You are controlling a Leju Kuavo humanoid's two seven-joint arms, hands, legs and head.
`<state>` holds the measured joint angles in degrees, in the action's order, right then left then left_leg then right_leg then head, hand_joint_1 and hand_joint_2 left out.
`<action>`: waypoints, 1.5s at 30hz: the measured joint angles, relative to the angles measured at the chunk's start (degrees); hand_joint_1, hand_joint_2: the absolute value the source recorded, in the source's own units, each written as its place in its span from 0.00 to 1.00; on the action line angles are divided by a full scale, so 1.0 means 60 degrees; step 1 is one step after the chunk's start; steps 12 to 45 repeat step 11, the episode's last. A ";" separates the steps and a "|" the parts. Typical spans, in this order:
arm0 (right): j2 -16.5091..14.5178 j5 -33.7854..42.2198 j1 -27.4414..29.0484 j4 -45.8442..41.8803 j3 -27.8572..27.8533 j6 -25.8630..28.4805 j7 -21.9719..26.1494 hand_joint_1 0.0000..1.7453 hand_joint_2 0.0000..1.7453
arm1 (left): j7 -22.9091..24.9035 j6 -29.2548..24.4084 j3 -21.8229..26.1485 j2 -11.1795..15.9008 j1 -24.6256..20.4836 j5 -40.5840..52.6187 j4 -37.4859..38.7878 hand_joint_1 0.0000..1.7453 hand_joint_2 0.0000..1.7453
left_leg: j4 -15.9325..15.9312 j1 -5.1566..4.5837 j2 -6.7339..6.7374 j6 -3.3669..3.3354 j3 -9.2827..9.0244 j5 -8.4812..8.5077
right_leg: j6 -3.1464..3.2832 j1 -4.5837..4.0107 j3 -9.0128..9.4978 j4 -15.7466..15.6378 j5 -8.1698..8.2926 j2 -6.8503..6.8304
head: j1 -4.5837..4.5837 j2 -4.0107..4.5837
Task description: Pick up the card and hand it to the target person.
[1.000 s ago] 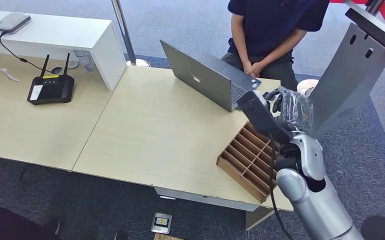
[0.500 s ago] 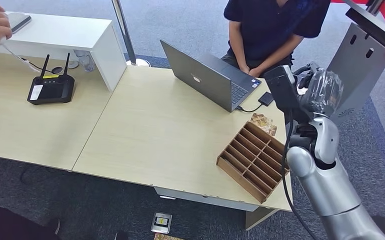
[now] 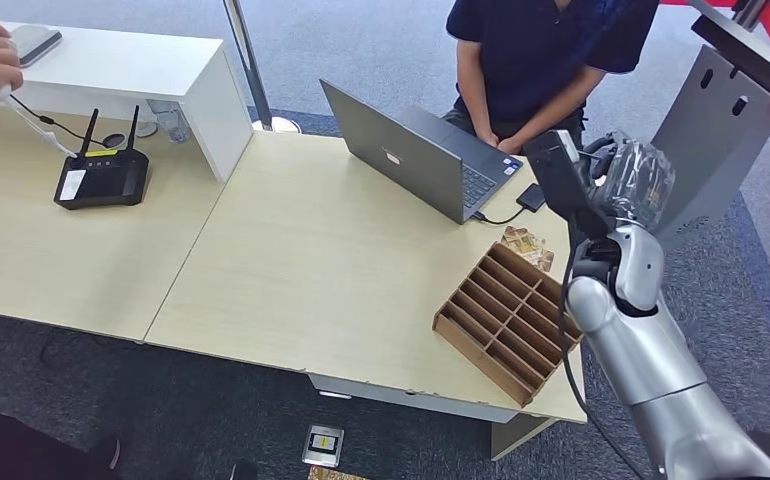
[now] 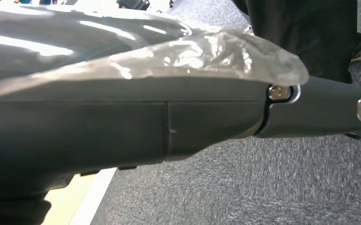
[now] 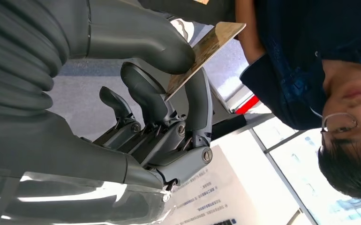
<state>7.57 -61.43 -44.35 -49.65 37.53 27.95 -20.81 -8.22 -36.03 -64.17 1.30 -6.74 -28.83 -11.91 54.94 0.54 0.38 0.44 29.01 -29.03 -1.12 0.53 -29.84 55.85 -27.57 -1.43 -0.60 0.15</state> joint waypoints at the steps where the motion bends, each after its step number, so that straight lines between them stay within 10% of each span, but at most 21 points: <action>1: -0.0037 0.0006 -0.0015 0.0105 0.0002 0.0001 0.0016 0.85 1.00 | 0.0007 -0.0002 0.0000 -0.0005 0.0000 0.0000 0.0000 0.00 0.00 | 0.0000 0.0000 0.0000 0.0000 0.0001 0.0000 | 0.0000 0.0000 0.0000 0.0000 0.0000 0.0000 | 0.0000 0.0000; 45: -0.0323 -0.0005 -0.0145 0.0828 0.0017 0.0152 0.0105 0.84 1.00 | 0.0015 -0.0045 0.0000 -0.0031 0.0001 0.0000 0.0000 0.00 0.00 | 0.0000 0.0000 0.0000 0.0000 0.0007 0.0000 | 0.0000 0.0000 -0.0007 0.0000 0.0000 0.0000 | 0.0001 0.0000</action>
